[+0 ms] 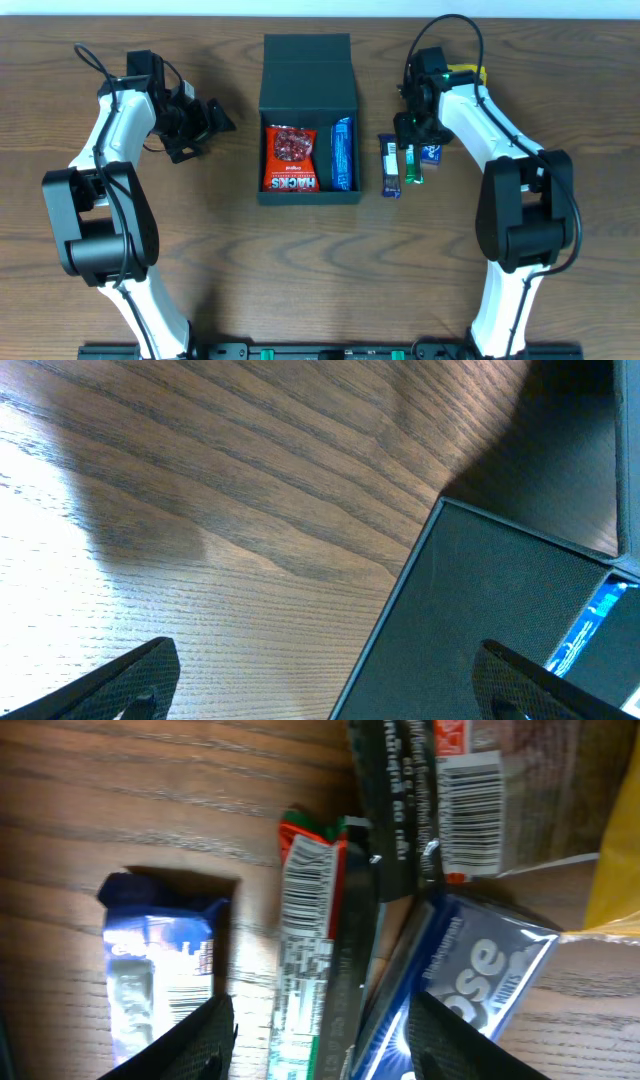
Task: Pack container
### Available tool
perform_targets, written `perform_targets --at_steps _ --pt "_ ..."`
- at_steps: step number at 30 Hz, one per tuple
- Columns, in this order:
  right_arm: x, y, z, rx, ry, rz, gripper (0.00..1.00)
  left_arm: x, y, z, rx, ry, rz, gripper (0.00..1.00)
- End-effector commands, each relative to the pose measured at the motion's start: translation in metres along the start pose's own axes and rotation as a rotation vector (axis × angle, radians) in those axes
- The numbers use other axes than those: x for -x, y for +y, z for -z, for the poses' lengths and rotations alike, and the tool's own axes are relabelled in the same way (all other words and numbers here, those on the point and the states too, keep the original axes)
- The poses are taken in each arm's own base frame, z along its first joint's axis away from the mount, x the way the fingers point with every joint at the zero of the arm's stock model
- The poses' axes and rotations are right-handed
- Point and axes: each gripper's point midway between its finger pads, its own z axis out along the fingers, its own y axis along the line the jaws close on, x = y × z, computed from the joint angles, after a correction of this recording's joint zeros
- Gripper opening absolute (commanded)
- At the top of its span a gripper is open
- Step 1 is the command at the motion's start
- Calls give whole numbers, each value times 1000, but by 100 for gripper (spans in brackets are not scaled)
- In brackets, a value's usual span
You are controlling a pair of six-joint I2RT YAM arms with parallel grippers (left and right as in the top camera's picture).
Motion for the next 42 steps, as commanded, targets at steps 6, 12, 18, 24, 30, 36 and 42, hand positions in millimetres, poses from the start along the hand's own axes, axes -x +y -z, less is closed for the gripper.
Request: perform_targets --at_steps 6,12,18,24,30,36,42 --pt "-4 2 -11 29 22 2 53 6 -4 7 5 -26 -13 95" --pt "-1 3 -12 39 8 7 52 6 -5 7 5 -25 -13 95" --pt "-8 8 -21 67 15 17 52 6 -5 7 5 -26 -14 95" --pt "-12 7 -23 66 25 16 50 6 -5 7 4 -29 -15 95" --pt "-14 7 -25 65 32 16 41 6 -5 7 4 -29 -16 95" --pt "-15 7 -25 65 34 15 32 6 -5 7 4 -29 -16 95" --pt "-17 7 -25 65 41 15 28 6 -5 7 4 -28 -15 95"
